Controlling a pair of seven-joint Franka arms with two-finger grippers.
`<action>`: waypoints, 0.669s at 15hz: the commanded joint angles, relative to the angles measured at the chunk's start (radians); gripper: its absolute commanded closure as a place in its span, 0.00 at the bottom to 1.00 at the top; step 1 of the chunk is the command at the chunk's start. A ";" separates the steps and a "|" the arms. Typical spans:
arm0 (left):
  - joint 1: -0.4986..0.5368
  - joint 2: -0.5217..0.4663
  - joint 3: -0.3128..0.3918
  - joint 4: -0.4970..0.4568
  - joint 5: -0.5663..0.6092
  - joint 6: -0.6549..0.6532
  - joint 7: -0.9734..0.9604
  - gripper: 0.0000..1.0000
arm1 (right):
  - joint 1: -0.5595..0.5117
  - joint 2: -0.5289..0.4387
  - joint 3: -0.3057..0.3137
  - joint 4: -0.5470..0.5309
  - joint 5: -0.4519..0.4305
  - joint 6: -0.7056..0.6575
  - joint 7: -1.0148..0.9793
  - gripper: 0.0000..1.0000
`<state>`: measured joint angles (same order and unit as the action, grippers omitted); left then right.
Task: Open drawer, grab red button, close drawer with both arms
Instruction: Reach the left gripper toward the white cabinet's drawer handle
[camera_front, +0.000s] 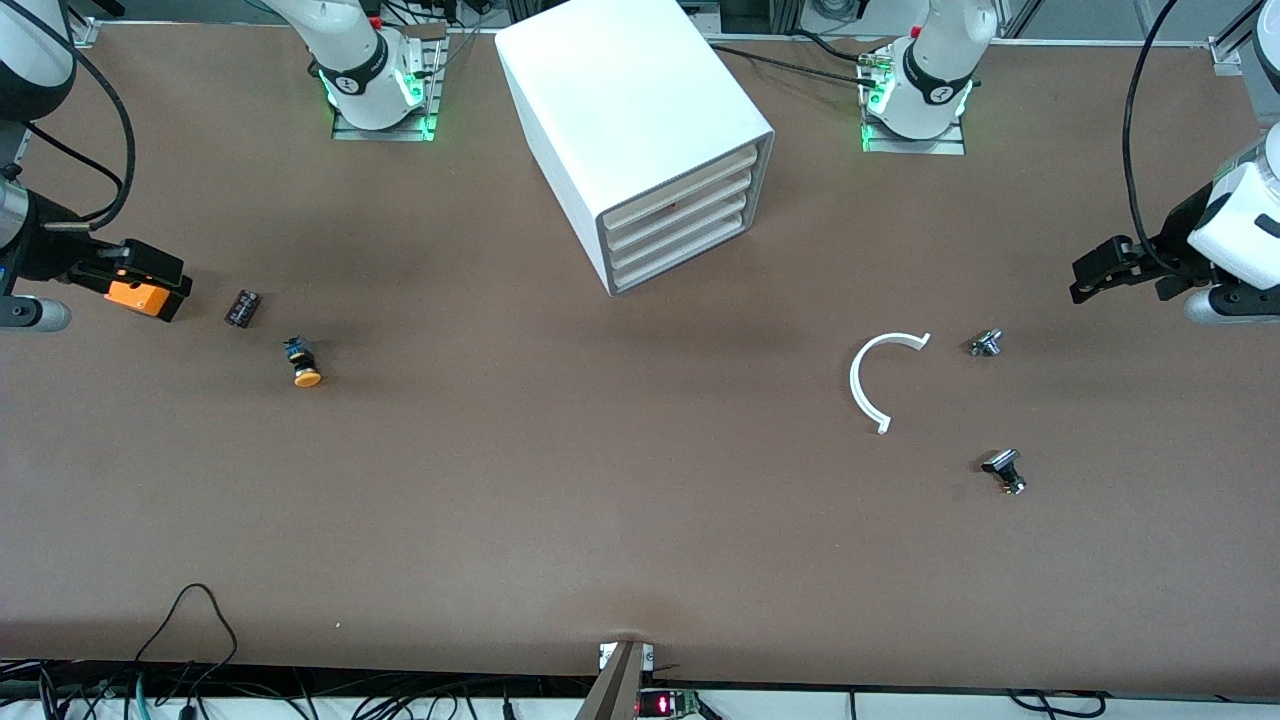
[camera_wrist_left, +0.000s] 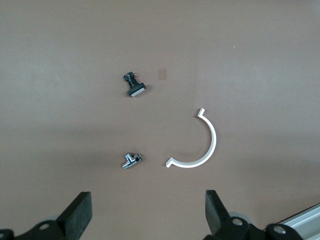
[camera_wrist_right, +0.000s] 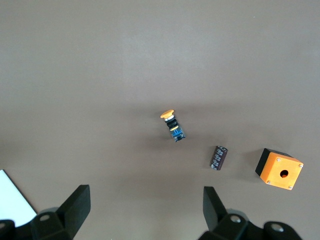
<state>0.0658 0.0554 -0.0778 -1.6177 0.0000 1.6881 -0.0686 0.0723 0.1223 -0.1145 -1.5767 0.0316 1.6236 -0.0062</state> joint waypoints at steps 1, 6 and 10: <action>0.002 0.012 -0.007 0.030 0.012 -0.005 0.027 0.00 | 0.009 -0.013 -0.002 -0.025 -0.015 0.004 0.011 0.00; 0.002 0.014 -0.002 0.030 0.009 -0.007 0.026 0.00 | 0.015 -0.029 0.012 -0.068 -0.015 0.068 0.012 0.00; 0.002 0.012 -0.010 0.030 0.009 -0.013 0.026 0.00 | 0.015 -0.029 0.015 -0.069 -0.015 0.070 0.012 0.00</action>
<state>0.0655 0.0555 -0.0801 -1.6168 0.0000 1.6899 -0.0635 0.0844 0.1213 -0.1029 -1.6173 0.0303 1.6850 -0.0061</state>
